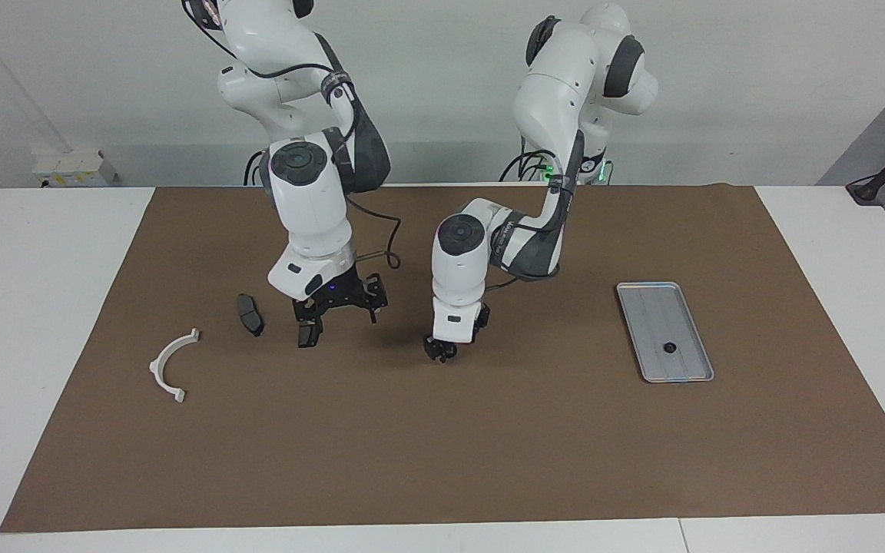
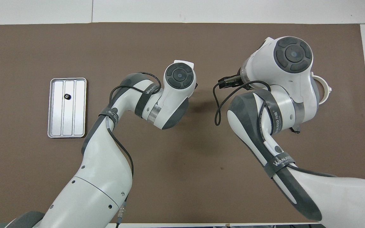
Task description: Place bearing gear from tray to pile
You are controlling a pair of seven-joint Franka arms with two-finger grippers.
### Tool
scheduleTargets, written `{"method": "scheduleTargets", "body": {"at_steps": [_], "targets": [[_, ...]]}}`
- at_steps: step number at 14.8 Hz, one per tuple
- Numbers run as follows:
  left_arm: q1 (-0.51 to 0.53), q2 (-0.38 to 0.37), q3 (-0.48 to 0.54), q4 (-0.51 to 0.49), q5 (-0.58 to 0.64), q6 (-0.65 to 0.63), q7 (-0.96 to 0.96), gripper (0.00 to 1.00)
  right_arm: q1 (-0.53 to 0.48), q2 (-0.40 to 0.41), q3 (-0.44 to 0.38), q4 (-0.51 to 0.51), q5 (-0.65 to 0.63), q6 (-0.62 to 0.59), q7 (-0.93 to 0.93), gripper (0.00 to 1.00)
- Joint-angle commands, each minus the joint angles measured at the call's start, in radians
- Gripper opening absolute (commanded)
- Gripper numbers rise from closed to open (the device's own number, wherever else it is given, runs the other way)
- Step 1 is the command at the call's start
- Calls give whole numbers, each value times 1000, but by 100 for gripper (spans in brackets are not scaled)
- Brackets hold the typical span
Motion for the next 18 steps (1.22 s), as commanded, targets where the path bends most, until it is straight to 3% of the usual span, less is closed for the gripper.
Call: {"method": "scheduleTargets", "body": {"at_steps": [1, 4, 8, 13, 16, 18], "targets": [[47, -120, 2, -51, 16, -85, 16, 100, -12, -14, 6, -17, 23, 2, -6, 100], [136, -204, 2, -90, 8, -156, 190, 100, 1, -11, 6, -17, 23, 6, 35, 99], [289, -354, -1, -256, 1, -154, 471, 100, 74, 3, 6, -10, 21, 25, 113, 99], [529, -399, 2, -372, -1, -133, 1014, 100, 188, 73, 7, 50, 29, 27, 150, 99], [600, -424, 2, -466, -1, -8, 1100, 100, 221, 174, 7, 160, 34, 16, 193, 98], [617, -421, 2, -514, -1, 77, 1139, 90, 223, 257, 7, 237, 32, 15, 199, 97]]}}
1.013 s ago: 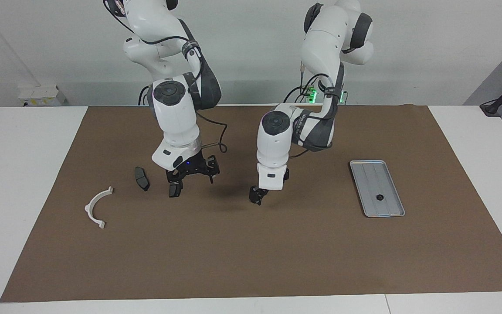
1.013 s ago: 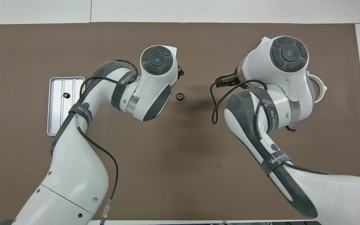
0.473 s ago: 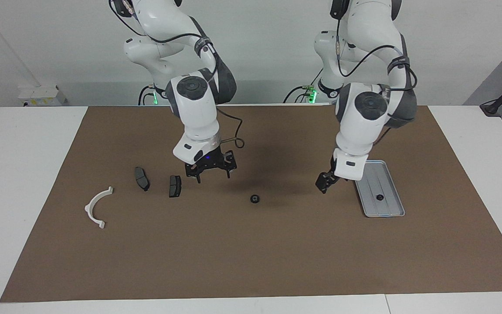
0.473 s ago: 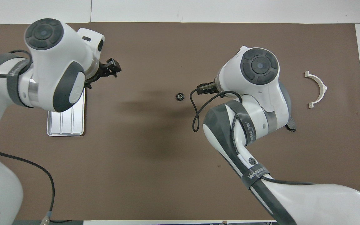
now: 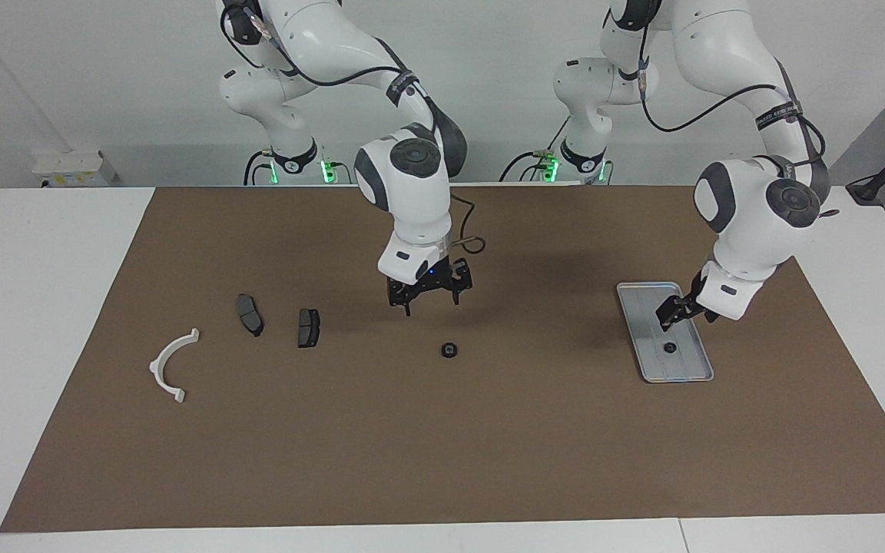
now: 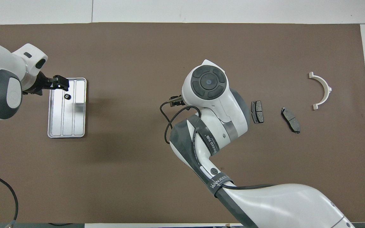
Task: Place bearing gear from tray to pile
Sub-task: 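Grasp the second black gear in the tray with the left gripper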
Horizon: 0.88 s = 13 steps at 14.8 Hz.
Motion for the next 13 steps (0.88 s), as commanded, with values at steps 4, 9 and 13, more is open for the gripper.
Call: {"method": "scheduleTargets", "body": {"at_steps": [4, 9, 13], "targets": [[32, 6, -11, -101, -4, 153, 35, 72, -21, 189, -4, 186, 24, -20, 1, 97], [21, 48, -11, -163, -87, 299, 26, 68, -27, 199, -1, 209, 21, -118, -37, 97], [26, 69, -11, -163, -87, 326, 29, 64, -27, 200, 16, 230, 21, -180, -37, 97]]}}
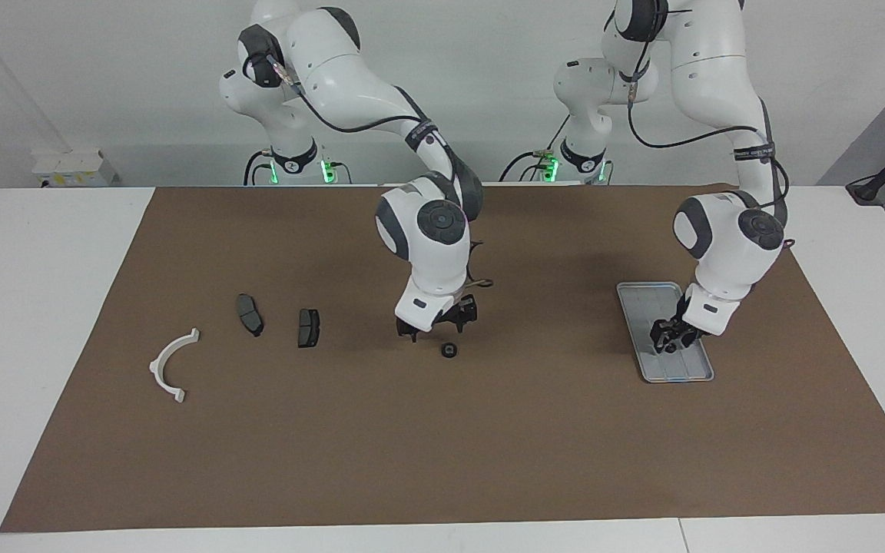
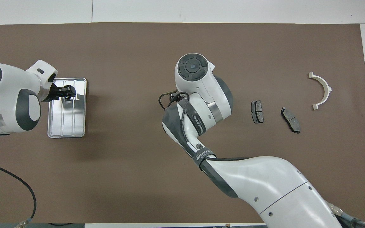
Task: Place bearing gear from tray to pile
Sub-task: 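Grasp the second black gear in the tray with the left gripper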
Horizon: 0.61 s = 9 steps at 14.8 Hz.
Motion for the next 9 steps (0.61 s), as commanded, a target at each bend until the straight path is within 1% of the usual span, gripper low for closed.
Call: {"method": "scheduleTargets", "body": {"at_steps": [1, 3, 4, 5, 8, 9], "targets": [[8, -1, -3, -15, -16, 35, 7, 64, -10, 14, 12, 33, 22, -27, -27, 97], [9, -1, -3, -15, -16, 35, 13, 63, -16, 17, 14, 36, 22, -25, -30, 97], [9, -1, -3, -15, -16, 35, 14, 63, -18, 31, 23, 51, 21, -24, -30, 97], [9, -1, -3, -15, -16, 35, 16, 60, -19, 48, 32, 78, 21, -25, -30, 97], [6, -1, -3, -21, -16, 35, 19, 54, -25, 77, 34, 109, 21, -20, -32, 97], [5, -2, -3, -24, -16, 35, 19, 50, -24, 91, 34, 129, 21, -22, -32, 97]]}}
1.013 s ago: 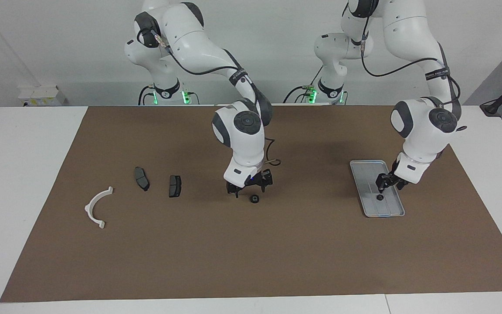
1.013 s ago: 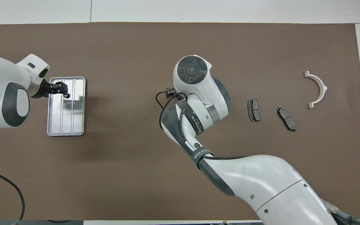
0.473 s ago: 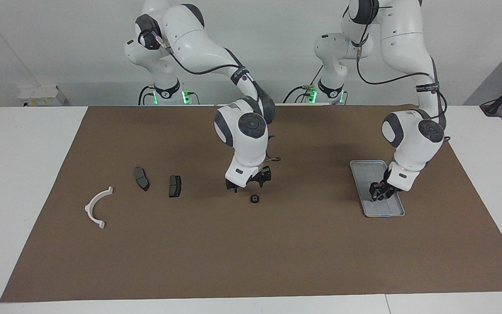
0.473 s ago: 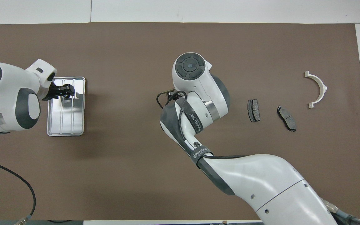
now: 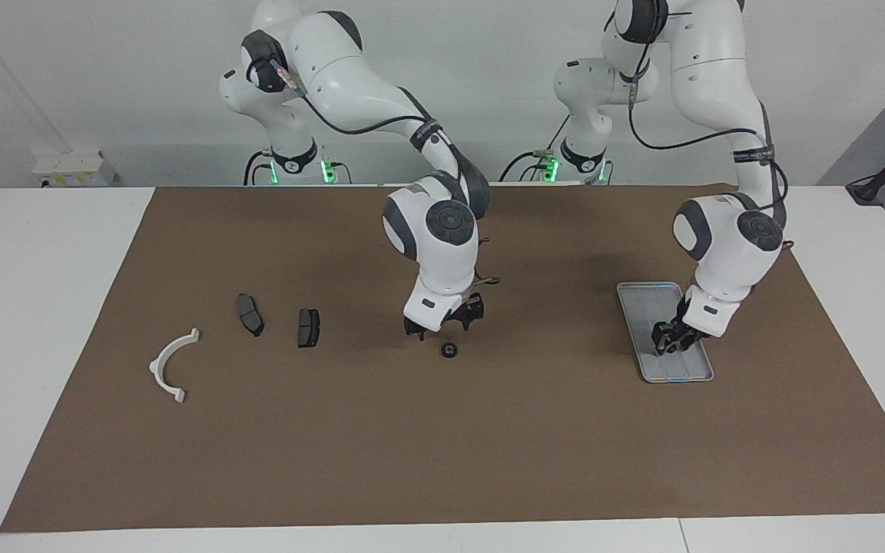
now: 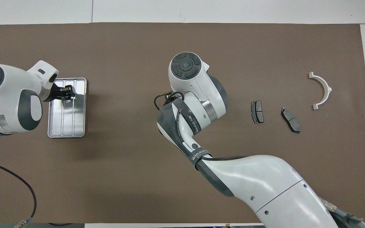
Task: Place bearing gear from tray to pile
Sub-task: 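Grasp the second black gear in the tray with the left gripper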
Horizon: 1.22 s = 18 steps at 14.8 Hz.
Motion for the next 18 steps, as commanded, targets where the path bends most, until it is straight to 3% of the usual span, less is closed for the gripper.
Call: {"method": "scheduleTargets", "body": {"at_steps": [1, 5, 7, 8, 15, 18], "targets": [[5, -6, -4, -28, -15, 26, 18, 46, -20, 64, 17, 90, 21, -11, -30, 97], [3, -9, -4, -39, -15, 27, 18, 23, -17, 81, 18, 109, 21, -4, -30, 97], [3, -11, -4, -45, -15, 27, 18, 4, -8, 88, 20, 107, 21, 1, -28, 97], [2, -11, -4, -45, -15, 24, 18, 0, -6, 90, 18, 103, 21, 9, -28, 97], [-8, -17, -18, 27, -17, -75, -72, 0, -8, 73, 20, 25, 32, 87, -30, 96], [-66, -26, -18, 56, -17, -120, -161, 0, -8, 70, 20, -11, 32, 116, -30, 96]]}}
